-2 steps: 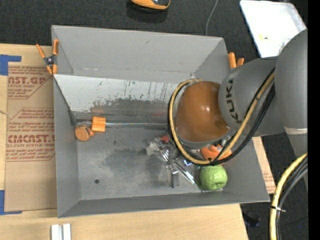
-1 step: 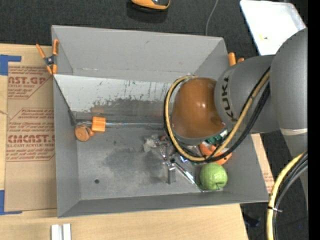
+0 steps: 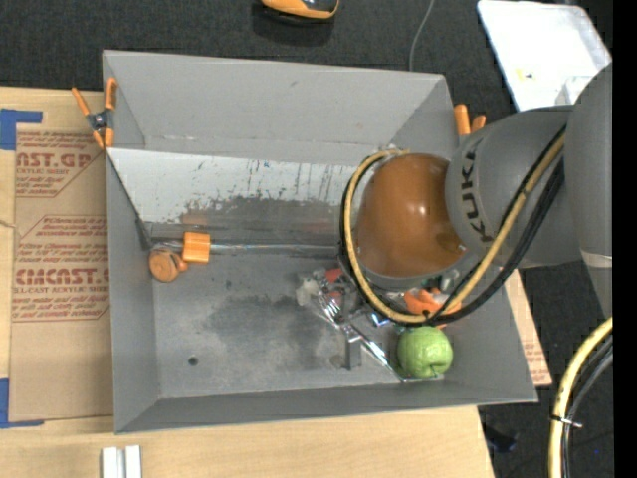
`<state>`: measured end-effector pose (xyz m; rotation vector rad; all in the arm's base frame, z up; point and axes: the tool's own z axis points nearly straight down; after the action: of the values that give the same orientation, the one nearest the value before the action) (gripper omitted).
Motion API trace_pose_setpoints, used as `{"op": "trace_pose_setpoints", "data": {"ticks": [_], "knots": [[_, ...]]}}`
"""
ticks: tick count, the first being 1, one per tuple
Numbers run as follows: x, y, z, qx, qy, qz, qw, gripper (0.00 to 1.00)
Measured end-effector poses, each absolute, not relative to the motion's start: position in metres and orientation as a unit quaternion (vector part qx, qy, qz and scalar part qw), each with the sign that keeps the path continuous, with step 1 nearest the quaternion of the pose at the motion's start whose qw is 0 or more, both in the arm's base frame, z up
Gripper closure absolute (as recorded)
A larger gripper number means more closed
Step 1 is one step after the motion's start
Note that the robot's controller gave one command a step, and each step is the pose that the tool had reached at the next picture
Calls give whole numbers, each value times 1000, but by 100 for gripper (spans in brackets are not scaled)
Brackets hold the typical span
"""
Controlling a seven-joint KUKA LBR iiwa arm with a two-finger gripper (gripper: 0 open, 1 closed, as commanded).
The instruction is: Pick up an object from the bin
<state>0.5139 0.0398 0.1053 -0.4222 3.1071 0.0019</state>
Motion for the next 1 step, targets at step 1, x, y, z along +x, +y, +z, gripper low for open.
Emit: {"op": "trace_pose_setpoints", "data": {"ticks": [1], "knots": [[539,42,93,-248,969,1,5,0]]}}
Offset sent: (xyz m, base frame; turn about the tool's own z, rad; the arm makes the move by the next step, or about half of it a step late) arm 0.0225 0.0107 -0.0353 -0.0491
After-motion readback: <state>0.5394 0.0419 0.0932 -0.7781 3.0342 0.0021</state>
